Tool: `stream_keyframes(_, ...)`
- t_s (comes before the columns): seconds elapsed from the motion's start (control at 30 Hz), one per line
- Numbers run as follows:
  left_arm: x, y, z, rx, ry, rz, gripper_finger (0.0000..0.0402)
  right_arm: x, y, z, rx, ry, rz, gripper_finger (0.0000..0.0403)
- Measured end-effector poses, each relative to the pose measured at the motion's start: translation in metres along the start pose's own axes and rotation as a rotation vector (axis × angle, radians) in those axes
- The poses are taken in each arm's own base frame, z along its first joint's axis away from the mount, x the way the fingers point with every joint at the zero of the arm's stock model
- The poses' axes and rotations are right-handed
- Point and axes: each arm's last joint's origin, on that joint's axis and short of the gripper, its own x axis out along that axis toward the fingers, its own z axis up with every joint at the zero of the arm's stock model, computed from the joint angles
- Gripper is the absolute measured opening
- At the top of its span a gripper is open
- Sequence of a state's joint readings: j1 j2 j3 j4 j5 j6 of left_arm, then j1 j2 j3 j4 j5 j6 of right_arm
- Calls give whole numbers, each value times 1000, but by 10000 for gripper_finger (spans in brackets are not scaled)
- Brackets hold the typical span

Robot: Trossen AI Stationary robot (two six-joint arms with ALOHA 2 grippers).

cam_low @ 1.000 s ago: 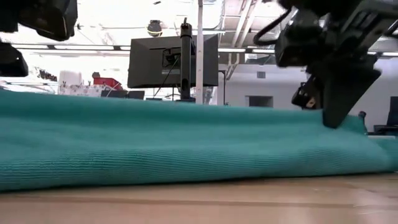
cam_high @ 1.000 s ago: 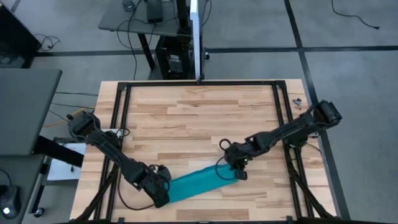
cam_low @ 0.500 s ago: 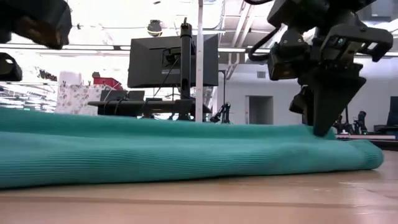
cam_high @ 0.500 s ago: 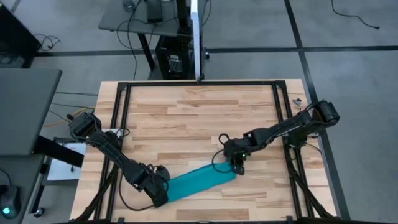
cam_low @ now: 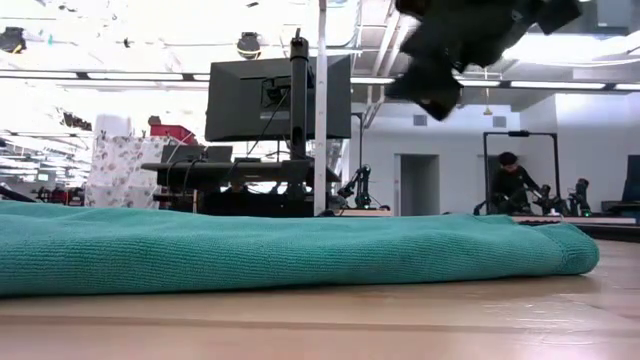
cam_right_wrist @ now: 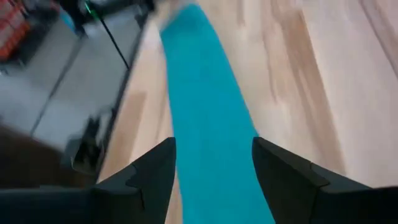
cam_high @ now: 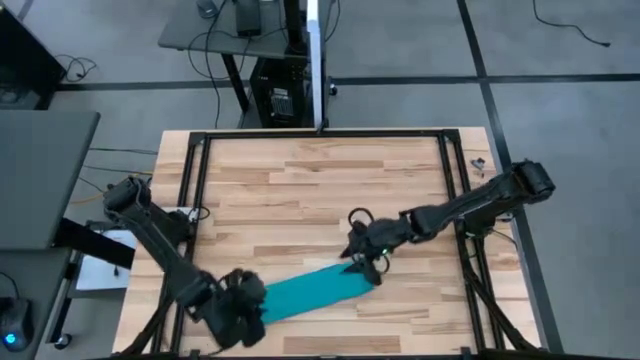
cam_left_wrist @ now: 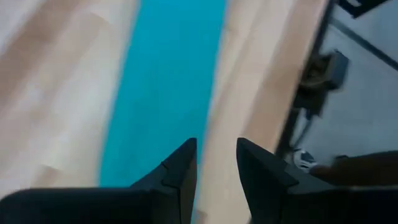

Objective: Roll towel
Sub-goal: Fold the towel

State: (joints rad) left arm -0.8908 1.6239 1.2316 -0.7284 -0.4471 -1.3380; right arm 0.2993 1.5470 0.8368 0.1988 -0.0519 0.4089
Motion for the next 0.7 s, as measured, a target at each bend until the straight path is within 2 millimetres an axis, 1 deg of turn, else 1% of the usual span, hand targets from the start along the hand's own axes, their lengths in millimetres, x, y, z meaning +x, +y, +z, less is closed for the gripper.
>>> stream_keyframes(0.07, 8, 1, -17, -46, 16, 20, 97, 13, 3, -10, 3, 16, 6, 189)
stream_keyframes(0.17, 18, 2, -39, -109, 34, 57, 97, 31, 5, -33, 7, 106, -5, 180)
stream_keyframes(0.23, 23, 5, -50, -111, 50, 108, 97, 41, 6, -47, -2, 157, -10, 175)
stream_keyframes(0.3, 29, 7, -56, -107, 82, 143, 97, 48, 9, -58, -10, 192, -9, 170)
stream_keyframes(0.37, 32, 12, -58, -78, 106, 196, 97, 52, 8, -67, 8, 228, -23, 164)
stream_keyframes(0.47, 34, 23, -54, -45, 120, 311, 97, 56, 4, -75, 32, 266, -68, 154)
stream_keyframes(0.6, 36, 39, -41, -5, 159, 465, 97, 55, 1, -76, 54, 284, -90, 141)
stream_keyframes(0.7, 41, 47, -34, 56, 221, 503, 97, 54, -4, -74, 69, 292, -106, 134)
